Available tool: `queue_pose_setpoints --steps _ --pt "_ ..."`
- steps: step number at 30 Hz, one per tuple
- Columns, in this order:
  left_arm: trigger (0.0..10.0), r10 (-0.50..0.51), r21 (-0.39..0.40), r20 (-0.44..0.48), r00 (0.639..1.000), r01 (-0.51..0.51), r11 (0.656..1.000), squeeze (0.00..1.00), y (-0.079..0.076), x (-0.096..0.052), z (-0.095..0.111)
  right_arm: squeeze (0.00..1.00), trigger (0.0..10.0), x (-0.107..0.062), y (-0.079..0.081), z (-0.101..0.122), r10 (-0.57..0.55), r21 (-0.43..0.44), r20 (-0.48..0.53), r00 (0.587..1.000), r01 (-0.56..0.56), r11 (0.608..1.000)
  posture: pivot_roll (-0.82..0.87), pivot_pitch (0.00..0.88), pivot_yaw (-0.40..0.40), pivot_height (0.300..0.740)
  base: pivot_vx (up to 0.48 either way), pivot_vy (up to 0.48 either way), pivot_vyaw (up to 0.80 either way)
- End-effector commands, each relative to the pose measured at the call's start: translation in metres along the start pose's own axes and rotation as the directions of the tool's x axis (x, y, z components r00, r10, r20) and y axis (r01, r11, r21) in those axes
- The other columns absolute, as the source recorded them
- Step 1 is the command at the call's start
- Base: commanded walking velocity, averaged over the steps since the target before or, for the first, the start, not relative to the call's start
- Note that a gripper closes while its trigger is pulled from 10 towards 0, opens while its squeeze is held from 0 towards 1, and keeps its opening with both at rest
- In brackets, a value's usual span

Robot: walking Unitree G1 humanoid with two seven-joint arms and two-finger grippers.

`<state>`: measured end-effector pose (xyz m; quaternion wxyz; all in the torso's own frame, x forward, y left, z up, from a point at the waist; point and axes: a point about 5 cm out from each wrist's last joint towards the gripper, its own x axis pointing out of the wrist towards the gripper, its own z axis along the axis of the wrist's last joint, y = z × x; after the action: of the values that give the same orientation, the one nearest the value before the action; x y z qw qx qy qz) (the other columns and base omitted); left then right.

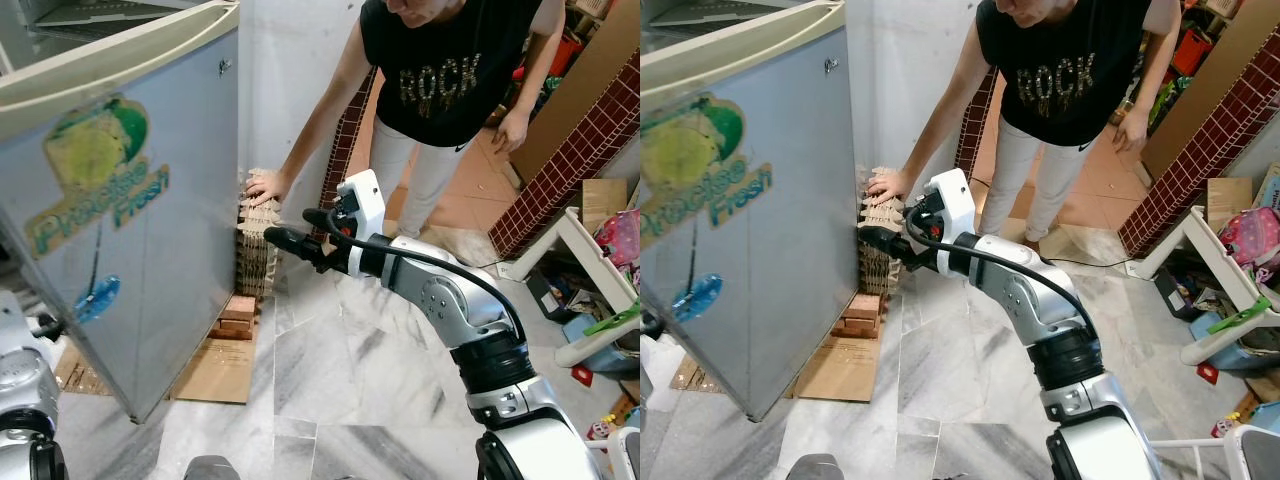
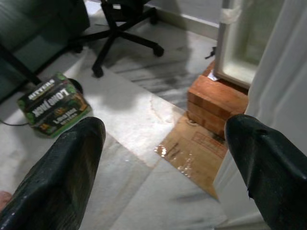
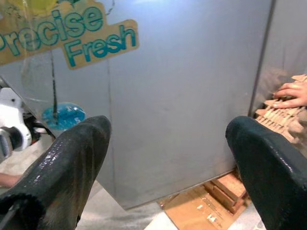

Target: Restocking fridge

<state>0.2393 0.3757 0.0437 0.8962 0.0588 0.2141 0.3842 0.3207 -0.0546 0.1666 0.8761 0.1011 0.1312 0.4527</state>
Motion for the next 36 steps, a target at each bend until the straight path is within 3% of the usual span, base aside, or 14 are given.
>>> queue_pose_setpoints --steps 1,3,7,11,13,16,18,19,20,22,23,28,33,36 --pt "10.0 0.030 0.020 -0.008 1.000 -0.030 0.999 0.00 0.008 -0.001 -0.006 0.00 10.0 -0.006 -0.006 0.007 -0.038 -0.008 0.031 0.999 0.038 0.999 0.11 0.028 -0.112 0.740 0.000 0.000 0.00" --pt "10.0 0.043 0.019 -0.007 0.999 -0.043 0.999 0.00 0.012 -0.001 -0.006 0.00 10.0 -0.006 -0.006 0.007 -0.041 -0.006 0.032 0.999 0.042 0.999 0.11 0.028 -0.112 0.740 0.000 0.000 0.00" --pt "10.0 0.228 0.031 0.018 0.974 -0.228 0.973 0.00 0.066 0.003 0.001 0.00 10.0 -0.005 -0.006 0.001 -0.038 -0.003 0.014 0.999 0.038 0.999 0.13 0.035 -0.133 0.740 0.000 0.000 0.00" --pt "10.0 0.356 -0.004 0.071 0.932 -0.357 0.934 0.00 0.097 0.001 0.011 0.00 10.0 -0.006 -0.009 -0.004 -0.042 -0.004 -0.002 0.999 0.042 0.999 0.15 0.037 -0.138 0.740 0.000 0.000 0.00" --pt "10.0 0.372 -0.005 0.146 0.917 -0.375 0.927 0.00 0.100 -0.001 0.018 0.00 10.0 -0.005 -0.010 -0.006 -0.042 -0.004 -0.008 0.999 0.042 0.999 0.17 0.041 -0.135 0.740 0.000 0.000 0.00" --pt "10.0 0.357 -0.014 0.237 0.904 -0.364 0.931 0.00 0.087 -0.013 0.015 0.00 10.0 -0.004 -0.012 -0.009 -0.042 -0.006 -0.014 0.999 0.042 0.999 0.19 0.044 -0.132 0.740 0.000 0.000 0.00" --pt "10.0 0.214 -0.009 0.314 0.925 -0.223 0.975 0.00 0.044 -0.060 -0.004 0.00 10.0 -0.003 -0.015 -0.013 -0.046 -0.006 -0.024 0.999 0.046 0.999 0.22 0.049 -0.140 0.740 0.000 0.000 0.00" --pt "10.0 0.214 -0.009 0.314 0.925 -0.223 0.975 0.00 0.044 -0.060 -0.004 0.00 10.0 -0.003 -0.015 -0.013 -0.046 -0.006 -0.024 0.999 0.046 0.999 0.22 0.049 -0.140 0.740 0.000 0.000 0.00" --pt "10.0 0.098 0.000 0.349 0.932 -0.105 0.994 0.00 0.024 -0.078 -0.007 0.00 10.0 -0.003 -0.016 -0.014 -0.044 -0.008 -0.027 0.999 0.044 0.999 0.22 0.053 -0.149 0.740 0.000 0.000 0.00" --pt "10.0 0.037 0.000 0.368 0.929 -0.040 0.999 0.00 0.015 -0.084 -0.008 0.00 10.0 -0.003 -0.016 -0.014 -0.041 -0.010 -0.028 0.999 0.041 0.999 0.22 0.053 -0.149 0.740 0.000 0.000 0.00" --pt "10.0 -0.070 0.027 0.384 0.921 0.064 0.998 0.00 -0.004 -0.099 -0.011 0.00 10.0 -0.002 -0.017 -0.014 -0.038 -0.013 -0.033 0.999 0.037 0.999 0.23 0.055 -0.155 0.740 0.000 0.000 0.00" --pt "10.0 -0.442 0.204 0.392 0.807 0.392 0.897 0.00 -0.058 -0.150 -0.029 0.00 10.0 0.002 -0.018 -0.014 -0.006 -0.052 -0.061 0.998 0.003 0.999 0.22 0.060 -0.164 0.740 0.000 0.000 0.00" --pt "10.0 -0.435 0.115 0.171 0.884 0.420 0.900 0.00 -0.055 -0.136 -0.047 0.00 10.0 0.002 -0.022 -0.008 -0.027 -0.063 -0.034 0.999 0.025 0.998 0.20 0.062 -0.144 0.740 0.000 0.000 0.00" --pt "10.0 -0.281 0.037 0.122 0.952 0.279 0.960 0.00 -0.037 -0.095 -0.040 0.00 10.0 -0.002 -0.024 -0.006 -0.049 -0.052 -0.014 0.999 0.049 0.997 0.19 0.065 -0.139 0.740 0.000 0.000 0.00"
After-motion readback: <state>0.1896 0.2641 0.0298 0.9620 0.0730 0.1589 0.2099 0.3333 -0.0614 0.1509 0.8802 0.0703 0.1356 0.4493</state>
